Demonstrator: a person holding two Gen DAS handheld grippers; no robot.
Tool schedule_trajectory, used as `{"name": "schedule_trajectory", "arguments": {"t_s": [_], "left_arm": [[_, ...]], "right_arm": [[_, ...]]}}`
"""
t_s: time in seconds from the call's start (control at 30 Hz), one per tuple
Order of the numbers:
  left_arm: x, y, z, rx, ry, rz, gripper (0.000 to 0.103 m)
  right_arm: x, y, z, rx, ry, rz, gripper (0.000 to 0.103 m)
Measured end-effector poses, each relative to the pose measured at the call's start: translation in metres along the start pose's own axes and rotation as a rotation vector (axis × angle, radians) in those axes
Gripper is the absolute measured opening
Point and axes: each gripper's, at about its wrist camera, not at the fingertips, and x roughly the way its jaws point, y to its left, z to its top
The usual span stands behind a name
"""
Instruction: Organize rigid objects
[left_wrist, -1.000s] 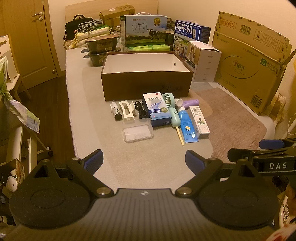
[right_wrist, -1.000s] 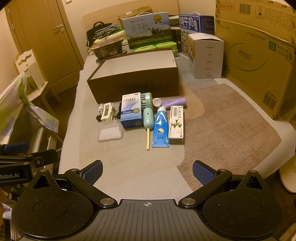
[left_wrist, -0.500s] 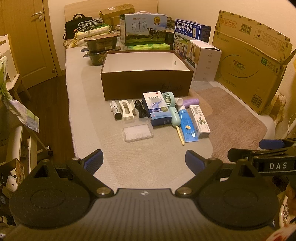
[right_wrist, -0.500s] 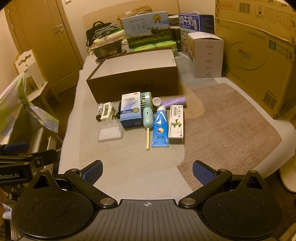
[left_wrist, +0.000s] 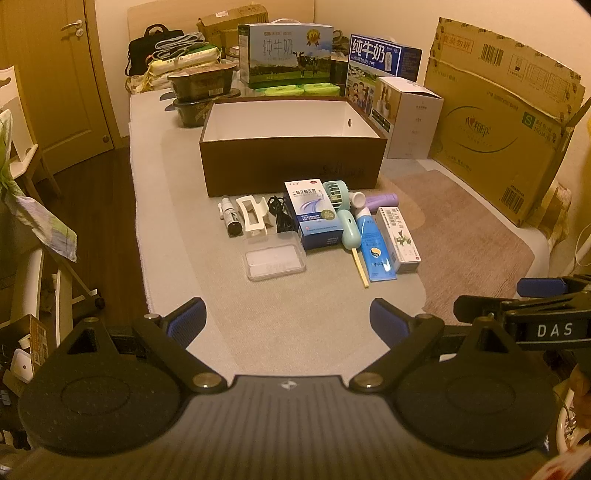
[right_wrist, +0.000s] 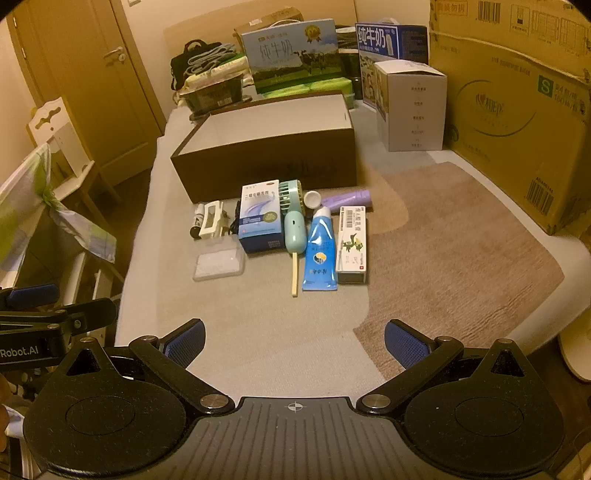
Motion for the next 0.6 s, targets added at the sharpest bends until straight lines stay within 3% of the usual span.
{"name": "schedule_trajectory", "arguments": {"t_s": [0.6], "left_arm": [[0.0038, 0.0008, 0.0003, -0.002, 0.007, 0.0, 0.095]], "right_arm": [[0.0065, -0.0021, 0.0006, 0.006, 0.014, 0.001, 0.103]]}}
